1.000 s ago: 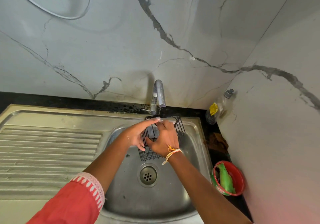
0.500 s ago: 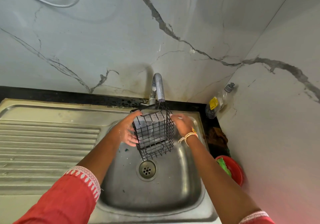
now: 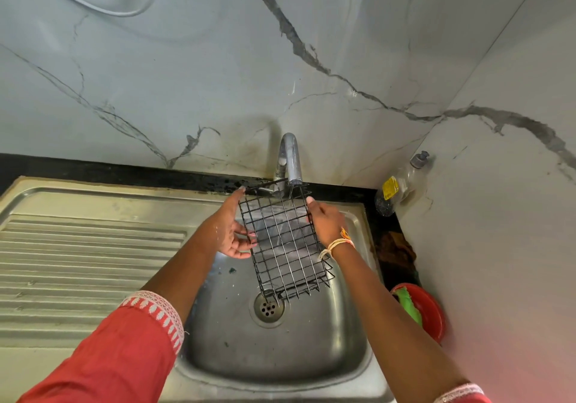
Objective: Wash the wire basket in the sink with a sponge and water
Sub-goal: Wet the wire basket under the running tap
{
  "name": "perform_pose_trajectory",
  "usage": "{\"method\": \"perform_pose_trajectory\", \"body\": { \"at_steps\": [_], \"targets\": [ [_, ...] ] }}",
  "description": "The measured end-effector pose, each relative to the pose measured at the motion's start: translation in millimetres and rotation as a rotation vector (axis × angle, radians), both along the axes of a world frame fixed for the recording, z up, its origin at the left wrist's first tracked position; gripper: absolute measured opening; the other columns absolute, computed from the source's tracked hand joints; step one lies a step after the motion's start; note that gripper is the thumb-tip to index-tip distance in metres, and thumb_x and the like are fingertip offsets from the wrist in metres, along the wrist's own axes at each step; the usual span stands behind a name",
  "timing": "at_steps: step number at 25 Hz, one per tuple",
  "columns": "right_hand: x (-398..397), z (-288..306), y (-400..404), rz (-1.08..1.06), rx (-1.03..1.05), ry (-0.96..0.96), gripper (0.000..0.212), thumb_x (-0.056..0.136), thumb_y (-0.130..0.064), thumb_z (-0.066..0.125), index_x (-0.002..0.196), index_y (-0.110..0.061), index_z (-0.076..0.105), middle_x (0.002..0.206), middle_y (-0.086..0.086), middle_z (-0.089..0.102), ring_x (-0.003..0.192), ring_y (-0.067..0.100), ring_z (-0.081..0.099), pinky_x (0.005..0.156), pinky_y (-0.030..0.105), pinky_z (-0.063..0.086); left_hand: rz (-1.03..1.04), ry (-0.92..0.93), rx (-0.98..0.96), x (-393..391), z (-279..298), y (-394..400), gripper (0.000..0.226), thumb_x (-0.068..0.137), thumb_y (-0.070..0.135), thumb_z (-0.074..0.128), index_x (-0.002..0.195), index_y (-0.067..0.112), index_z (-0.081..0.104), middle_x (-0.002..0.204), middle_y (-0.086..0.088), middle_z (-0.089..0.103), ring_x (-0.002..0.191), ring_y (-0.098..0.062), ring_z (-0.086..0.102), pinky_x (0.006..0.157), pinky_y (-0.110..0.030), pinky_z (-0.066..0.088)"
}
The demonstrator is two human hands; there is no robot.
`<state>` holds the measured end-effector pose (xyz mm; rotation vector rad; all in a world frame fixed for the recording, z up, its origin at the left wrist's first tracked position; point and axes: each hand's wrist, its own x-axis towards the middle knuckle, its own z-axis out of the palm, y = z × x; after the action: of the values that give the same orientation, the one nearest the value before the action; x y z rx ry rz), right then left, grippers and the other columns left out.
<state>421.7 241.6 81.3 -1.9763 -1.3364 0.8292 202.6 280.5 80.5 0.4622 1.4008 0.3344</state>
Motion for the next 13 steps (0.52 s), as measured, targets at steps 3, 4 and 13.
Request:
{"method": "perform_pose_trajectory", "body": {
  "at_steps": [3, 4, 13],
  "targets": [
    [1.3, -3.2, 0.2, -0.194, 0.007, 0.236, 0.056, 0.093, -0.056, 0.045, 0.092, -0.004, 0.067, 0.089, 0.013, 0.067, 0.082, 0.030, 0.064, 0.071, 0.046, 0.058, -0.067, 0.062, 0.092, 4.0, 5.4, -0.7, 0.101, 0.068, 0.088, 0.041, 0.104, -0.003, 0.068, 0.102, -0.016, 0.064, 0.092, -0.028, 0.060, 0.092, -0.045, 0.045],
    [3.5, -3.7, -1.2, -0.248, 0.004, 0.319, 0.053, 0.093, -0.055, 0.047, 0.091, -0.006, 0.066, 0.089, 0.014, 0.065, 0.080, 0.029, 0.063, 0.064, 0.043, 0.059, -0.074, 0.084, 0.140, 5.4, 5.5, -3.0, 0.093, 0.073, 0.084, 0.041, 0.102, 0.000, 0.069, 0.106, -0.016, 0.063, 0.097, -0.028, 0.058, 0.091, -0.043, 0.043],
    [9.5, -3.1, 8.6, -0.478, -0.092, 0.624, 0.041, 0.097, -0.045, 0.049, 0.079, -0.009, 0.059, 0.080, 0.006, 0.057, 0.058, 0.018, 0.047, 0.044, 0.029, 0.046, -0.060, 0.032, 0.616, 32.4, 11.7, -40.3, 0.026, 0.096, 0.041, 0.050, 0.113, 0.022, 0.054, 0.133, -0.004, 0.046, 0.113, -0.024, 0.043, 0.093, -0.040, 0.034]
  ]
}}
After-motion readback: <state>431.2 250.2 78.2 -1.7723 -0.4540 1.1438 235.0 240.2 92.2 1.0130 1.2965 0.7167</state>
